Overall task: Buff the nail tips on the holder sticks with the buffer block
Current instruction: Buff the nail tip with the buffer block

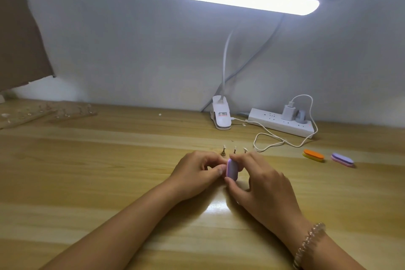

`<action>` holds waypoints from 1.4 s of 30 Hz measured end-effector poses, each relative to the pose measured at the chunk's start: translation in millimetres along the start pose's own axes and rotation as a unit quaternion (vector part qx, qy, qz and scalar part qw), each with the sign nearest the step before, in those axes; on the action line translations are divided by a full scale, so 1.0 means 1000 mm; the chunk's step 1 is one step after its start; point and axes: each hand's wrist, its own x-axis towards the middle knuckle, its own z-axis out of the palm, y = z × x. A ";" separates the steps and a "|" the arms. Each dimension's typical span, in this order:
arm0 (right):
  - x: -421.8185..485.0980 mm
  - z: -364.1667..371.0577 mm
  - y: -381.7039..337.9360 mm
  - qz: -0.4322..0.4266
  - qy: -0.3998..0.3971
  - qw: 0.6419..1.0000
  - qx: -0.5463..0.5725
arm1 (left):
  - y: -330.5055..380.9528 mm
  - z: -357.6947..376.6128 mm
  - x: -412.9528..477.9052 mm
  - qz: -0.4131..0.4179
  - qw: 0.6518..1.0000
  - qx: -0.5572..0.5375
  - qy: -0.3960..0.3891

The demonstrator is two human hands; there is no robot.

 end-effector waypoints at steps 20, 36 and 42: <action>0.002 0.005 0.003 -0.003 0.004 0.995 0.097 | 0.003 -0.001 -0.003 -0.024 0.999 -0.026 -0.002; 0.005 0.004 0.010 0.031 0.008 0.985 0.171 | 0.003 -0.002 -0.003 -0.020 0.998 -0.064 0.017; 0.010 0.008 0.019 0.087 0.021 0.979 0.184 | 0.003 -0.002 -0.002 -0.016 0.998 -0.067 0.008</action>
